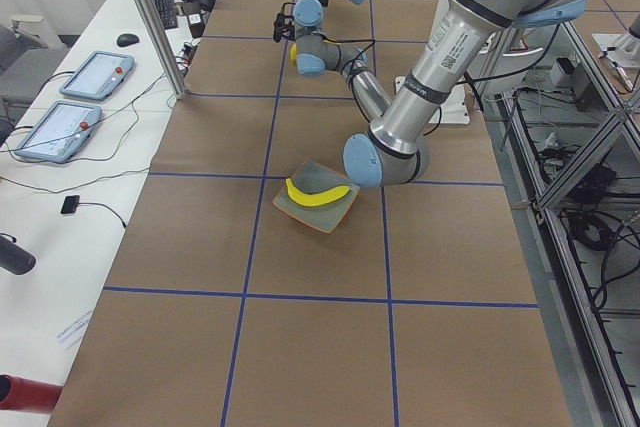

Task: Transfer all bananas from basket to plate

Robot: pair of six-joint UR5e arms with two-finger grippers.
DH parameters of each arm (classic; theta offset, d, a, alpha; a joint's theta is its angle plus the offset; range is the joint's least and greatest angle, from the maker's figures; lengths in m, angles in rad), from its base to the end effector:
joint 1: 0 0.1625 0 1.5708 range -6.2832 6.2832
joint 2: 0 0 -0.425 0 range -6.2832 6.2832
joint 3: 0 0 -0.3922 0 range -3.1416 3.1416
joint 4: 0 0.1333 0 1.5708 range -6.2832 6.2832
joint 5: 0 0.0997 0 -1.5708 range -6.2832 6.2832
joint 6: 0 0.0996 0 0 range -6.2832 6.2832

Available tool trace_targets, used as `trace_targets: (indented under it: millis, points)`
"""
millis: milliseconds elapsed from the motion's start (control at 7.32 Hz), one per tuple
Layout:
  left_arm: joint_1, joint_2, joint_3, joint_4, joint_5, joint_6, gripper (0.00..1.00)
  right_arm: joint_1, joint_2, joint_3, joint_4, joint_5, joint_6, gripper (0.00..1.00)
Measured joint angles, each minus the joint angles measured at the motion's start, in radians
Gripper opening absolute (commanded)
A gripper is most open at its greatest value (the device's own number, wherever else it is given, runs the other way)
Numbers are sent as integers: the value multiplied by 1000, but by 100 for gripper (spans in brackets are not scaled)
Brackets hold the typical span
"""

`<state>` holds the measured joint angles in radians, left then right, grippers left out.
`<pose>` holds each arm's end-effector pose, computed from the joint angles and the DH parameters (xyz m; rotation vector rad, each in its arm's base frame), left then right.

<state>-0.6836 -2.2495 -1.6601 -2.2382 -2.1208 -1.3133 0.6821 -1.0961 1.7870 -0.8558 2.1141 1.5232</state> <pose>0.4499 -0.4713 0.1335 0.2290 1.4375 0.0465 -0.4118 -0.4399 0.2062 0.0676 -1.4297 0.1408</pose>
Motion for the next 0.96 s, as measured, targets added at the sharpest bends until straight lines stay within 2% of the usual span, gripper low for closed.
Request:
trace_targets:
  millis: [956]
  points:
    - [4,-19,0,-10,0,-346,99,-47,4,53,1,-150,-8,0]
